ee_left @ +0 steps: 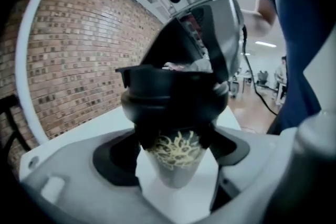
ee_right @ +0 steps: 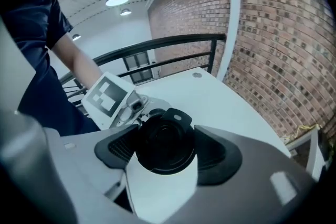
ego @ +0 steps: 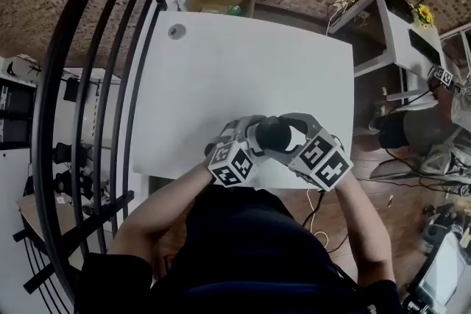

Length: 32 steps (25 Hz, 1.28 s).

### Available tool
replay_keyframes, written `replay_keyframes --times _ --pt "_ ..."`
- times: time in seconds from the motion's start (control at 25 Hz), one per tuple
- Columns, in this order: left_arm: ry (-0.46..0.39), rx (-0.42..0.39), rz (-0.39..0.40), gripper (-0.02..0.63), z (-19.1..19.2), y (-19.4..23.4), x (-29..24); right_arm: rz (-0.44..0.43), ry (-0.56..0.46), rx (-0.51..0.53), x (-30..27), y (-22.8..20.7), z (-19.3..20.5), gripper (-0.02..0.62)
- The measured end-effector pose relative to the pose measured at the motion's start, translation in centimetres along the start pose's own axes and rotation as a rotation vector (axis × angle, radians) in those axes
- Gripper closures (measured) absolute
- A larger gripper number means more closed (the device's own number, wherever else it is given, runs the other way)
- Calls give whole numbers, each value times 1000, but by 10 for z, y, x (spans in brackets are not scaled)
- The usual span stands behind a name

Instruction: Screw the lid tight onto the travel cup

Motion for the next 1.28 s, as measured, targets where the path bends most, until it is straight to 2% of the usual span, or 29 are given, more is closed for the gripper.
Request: replay_keyframes --times 0.12,0.2,0.28,0.32,0.48,0.56,0.6,0.64,0.72,0.92,1.04,1.12,1.28 --pt "2 78 -153 202 0 1 0 93 -51 -100 2 -1 4 258" --pt "0 109 -190 202 0 1 1 111 -69 -117 2 -1 3 258" --pt "-15 102 -149 199 -2 -1 4 94 -63 -97 2 -1 5 258" --pt "-21 71 -105 190 -3 -3 8 76 -57 -79 3 0 5 258" --pt "16 -136 92 164 2 -5 16 -30 -50 63 1 5 1 258" --pt "51 -196 165 164 8 -8 11 -91 -47 124 0 7 1 258" --pt "62 -202 181 163 9 -10 9 -115 -39 148 1 9 2 258" --pt "65 -189 177 164 9 -11 7 -130 -31 168 2 10 3 258" --pt "56 -124 115 209 5 -9 5 -125 -27 170 3 10 3 258" --pt "41 32 -117 212 3 -8 4 22 -81 -54 4 5 4 258" --pt "41 77 -191 210 5 -12 6 91 -88 -118 3 8 7 258" --pt "29 67 -173 209 3 -10 8 96 -95 -115 5 5 6 258" --pt "33 -40 -12 175 7 -10 16 45 -104 -61 7 2 5 258"
Point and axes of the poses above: the fingertips, and each gripper's own axes: x backward along the fingers, y to its left, z out of its underside, the point moved 1 cm from there along x, backward along the fingers, and after that the axes turned 7 degrees about -x, right-handed, at the moved point
